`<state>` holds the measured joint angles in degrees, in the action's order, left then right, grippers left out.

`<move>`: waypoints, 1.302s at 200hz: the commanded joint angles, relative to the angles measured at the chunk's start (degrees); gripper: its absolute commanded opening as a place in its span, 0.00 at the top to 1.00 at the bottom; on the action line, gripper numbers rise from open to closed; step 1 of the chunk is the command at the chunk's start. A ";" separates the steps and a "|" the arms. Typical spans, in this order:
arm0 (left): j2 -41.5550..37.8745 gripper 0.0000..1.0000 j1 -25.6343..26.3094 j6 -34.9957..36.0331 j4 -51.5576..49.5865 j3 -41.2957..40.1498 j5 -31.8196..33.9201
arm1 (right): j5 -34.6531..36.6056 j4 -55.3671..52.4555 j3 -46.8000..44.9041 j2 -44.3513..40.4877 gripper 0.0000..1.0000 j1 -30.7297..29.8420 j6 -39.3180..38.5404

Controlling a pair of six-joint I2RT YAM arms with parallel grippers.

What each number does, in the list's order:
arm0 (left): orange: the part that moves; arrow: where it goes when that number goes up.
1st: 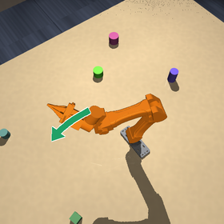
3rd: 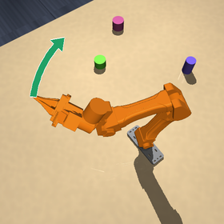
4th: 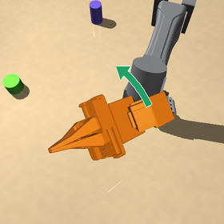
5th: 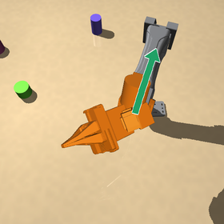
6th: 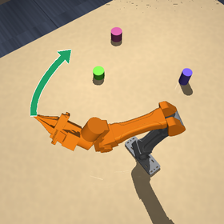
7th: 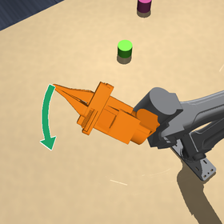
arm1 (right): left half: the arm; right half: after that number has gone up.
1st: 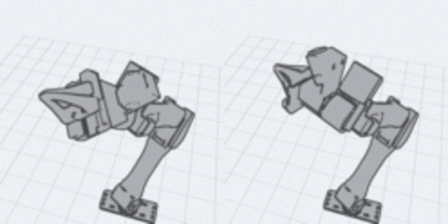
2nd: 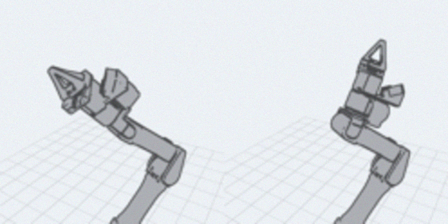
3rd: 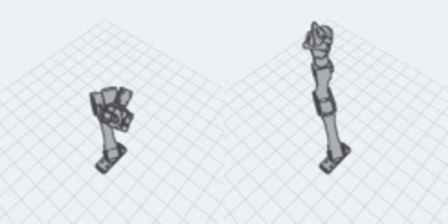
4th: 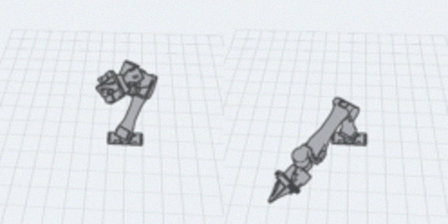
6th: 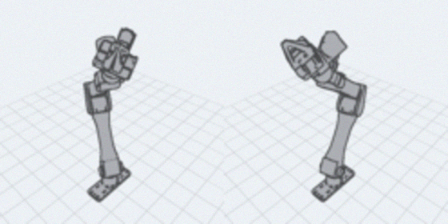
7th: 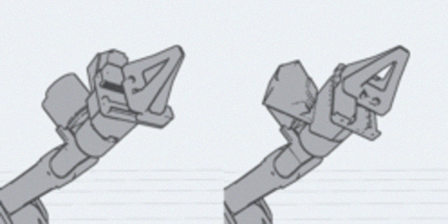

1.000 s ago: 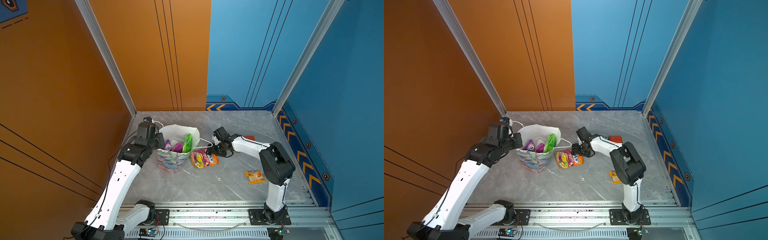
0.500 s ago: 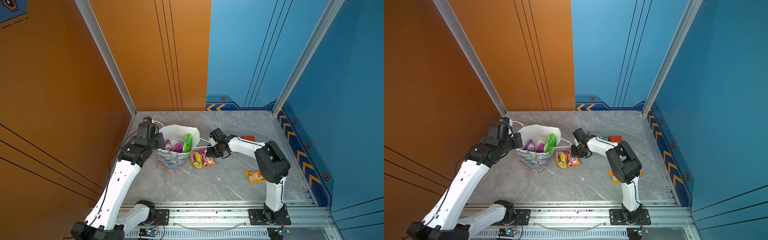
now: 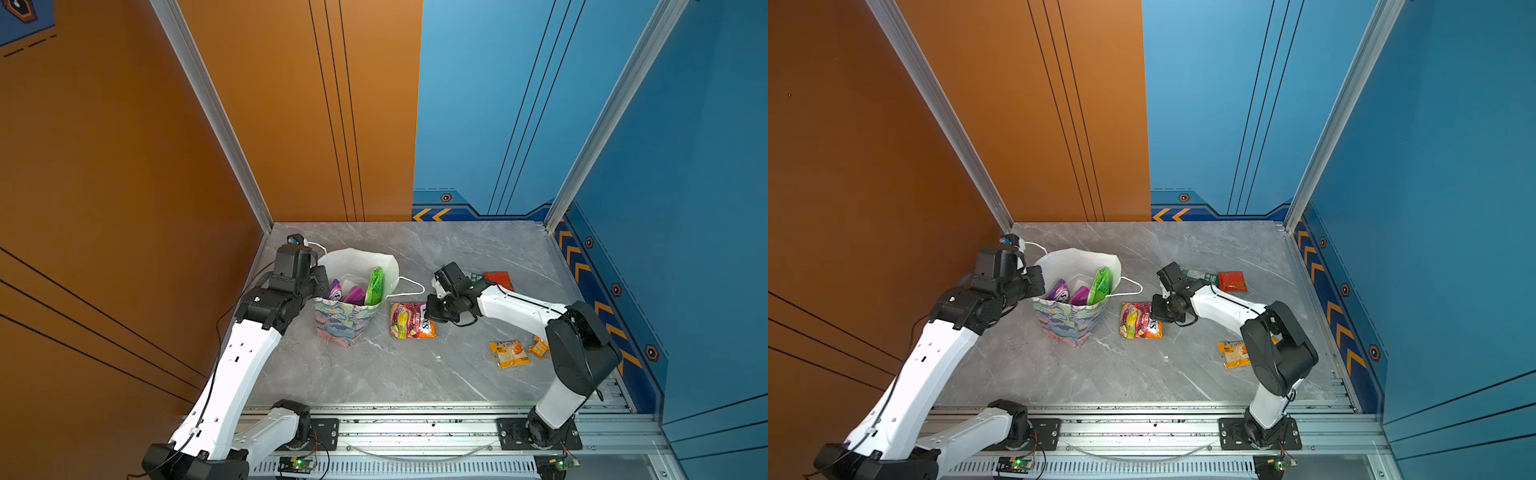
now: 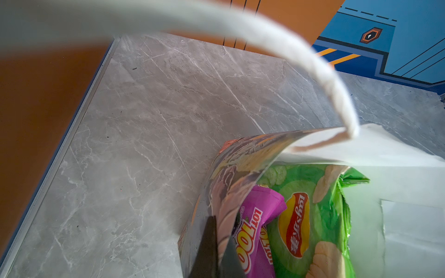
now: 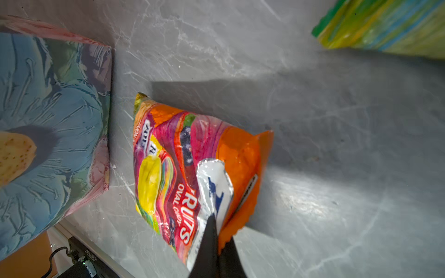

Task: Place the snacks into the paper bag
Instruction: Pick up the snack at the center of the table.

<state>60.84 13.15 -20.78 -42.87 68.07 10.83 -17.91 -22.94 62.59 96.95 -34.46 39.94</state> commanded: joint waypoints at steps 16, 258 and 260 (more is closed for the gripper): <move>-0.57 1.00 0.19 0.33 4.73 -0.07 -0.52 | 2.27 0.09 -1.66 -7.17 1.00 1.70 2.96; 1.47 1.00 3.80 -0.05 5.69 2.11 -4.37 | 12.90 -5.06 14.33 -34.22 1.00 1.89 0.28; 1.58 1.00 3.92 -0.05 5.69 2.21 -4.40 | 12.90 -5.02 14.41 -34.33 1.00 1.64 0.37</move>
<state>61.52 16.58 -20.38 -40.25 67.94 8.45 -6.13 -27.73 74.24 64.60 -30.70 41.78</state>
